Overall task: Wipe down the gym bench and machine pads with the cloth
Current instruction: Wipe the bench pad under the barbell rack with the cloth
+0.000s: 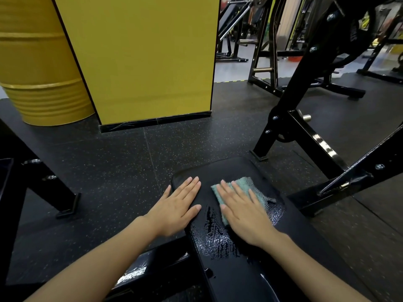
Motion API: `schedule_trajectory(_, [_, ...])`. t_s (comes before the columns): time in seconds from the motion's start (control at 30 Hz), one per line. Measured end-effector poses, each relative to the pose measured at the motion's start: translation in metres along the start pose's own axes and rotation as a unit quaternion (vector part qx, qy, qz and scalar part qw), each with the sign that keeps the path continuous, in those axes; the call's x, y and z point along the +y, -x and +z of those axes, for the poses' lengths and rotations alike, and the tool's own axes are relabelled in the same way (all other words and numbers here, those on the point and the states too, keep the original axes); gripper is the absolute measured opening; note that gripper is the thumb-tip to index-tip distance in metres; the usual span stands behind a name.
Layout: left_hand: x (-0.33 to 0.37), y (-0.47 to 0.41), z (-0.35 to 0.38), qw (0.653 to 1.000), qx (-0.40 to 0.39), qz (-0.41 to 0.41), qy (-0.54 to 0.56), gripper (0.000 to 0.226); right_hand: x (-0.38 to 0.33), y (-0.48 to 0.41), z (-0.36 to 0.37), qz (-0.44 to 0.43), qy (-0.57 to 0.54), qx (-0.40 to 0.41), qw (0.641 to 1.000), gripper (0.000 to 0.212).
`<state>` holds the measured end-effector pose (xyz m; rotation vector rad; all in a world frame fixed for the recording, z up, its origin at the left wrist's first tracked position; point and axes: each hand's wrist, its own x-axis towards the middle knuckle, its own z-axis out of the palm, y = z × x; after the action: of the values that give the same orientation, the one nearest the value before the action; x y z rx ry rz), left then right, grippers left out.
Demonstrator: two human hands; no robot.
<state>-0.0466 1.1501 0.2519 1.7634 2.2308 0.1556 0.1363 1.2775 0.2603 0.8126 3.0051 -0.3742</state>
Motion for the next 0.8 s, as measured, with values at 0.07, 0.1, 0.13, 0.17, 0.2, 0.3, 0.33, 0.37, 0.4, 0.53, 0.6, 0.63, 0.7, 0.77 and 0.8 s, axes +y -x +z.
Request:
schedule_trajectory(0.07, [0.000, 0.000, 0.001, 1.000, 0.001, -0.001, -0.004, 0.084, 0.000, 0.010, 0.002, -0.037, -0.010, -0.005, 0.999, 0.071])
schedule_trajectory(0.1, [0.001, 0.000, 0.001, 1.000, 0.001, -0.003, -0.004, 0.079, 0.004, 0.011, 0.000, -0.047, -0.015, -0.010, 0.999, 0.064])
schedule_trajectory(0.13, [0.001, 0.000, 0.001, 1.000, 0.001, -0.005, -0.004, 0.074, 0.010, 0.011, -0.002, -0.051, -0.016, -0.014, 0.998, 0.056])
schedule_trajectory(0.17, [0.001, 0.000, 0.001, 1.000, 0.001, -0.006, -0.003, 0.069, 0.017, 0.009, -0.005, -0.051, -0.015, -0.015, 0.998, 0.052])
schedule_trajectory(0.2, [0.001, 0.000, 0.001, 1.000, 0.002, -0.005, -0.003, 0.066, 0.025, 0.005, -0.007, -0.046, -0.010, -0.016, 0.999, 0.051])
schedule_trajectory(0.3, [0.000, 0.001, 0.001, 1.000, 0.003, -0.002, -0.002, 0.063, 0.051, -0.012, -0.013, -0.007, -0.002, -0.011, 1.000, 0.050])
schedule_trajectory(0.33, [0.000, 0.001, 0.002, 1.000, 0.003, -0.002, -0.002, 0.063, 0.059, -0.019, -0.014, 0.012, -0.004, -0.006, 1.000, 0.050])
schedule_trajectory(0.37, [0.000, 0.001, 0.002, 1.000, 0.003, -0.001, -0.001, 0.063, 0.065, -0.027, -0.015, 0.030, -0.009, -0.002, 0.999, 0.051])
schedule_trajectory(0.4, [-0.001, 0.001, 0.002, 1.000, 0.002, -0.001, 0.000, 0.063, 0.068, -0.034, -0.016, 0.048, -0.015, 0.004, 0.999, 0.051])
schedule_trajectory(0.53, [0.000, 0.000, 0.001, 1.000, -0.001, -0.002, 0.004, 0.063, 0.060, -0.052, -0.014, 0.102, -0.022, 0.015, 0.994, 0.052])
schedule_trajectory(0.6, [0.000, 0.001, 0.000, 1.000, -0.004, -0.002, 0.009, 0.063, 0.051, -0.049, -0.012, 0.106, -0.010, 0.009, 0.994, 0.052])
schedule_trajectory(0.63, [0.000, 0.001, 0.000, 1.000, -0.004, -0.002, 0.010, 0.062, 0.045, -0.046, -0.011, 0.101, -0.008, 0.007, 0.995, 0.053])
schedule_trajectory(0.7, [0.000, 0.001, 0.000, 1.000, -0.005, -0.003, 0.014, 0.062, 0.030, -0.036, -0.009, 0.079, -0.011, 0.002, 0.997, 0.053])
schedule_trajectory(0.77, [0.001, 0.001, -0.001, 1.000, -0.005, -0.005, 0.016, 0.062, 0.010, -0.022, -0.003, 0.042, -0.010, -0.005, 0.999, 0.055])
schedule_trajectory(0.8, [0.001, 0.001, -0.001, 1.000, -0.004, -0.006, 0.016, 0.062, 0.000, -0.014, 0.000, 0.020, -0.009, -0.008, 1.000, 0.060])
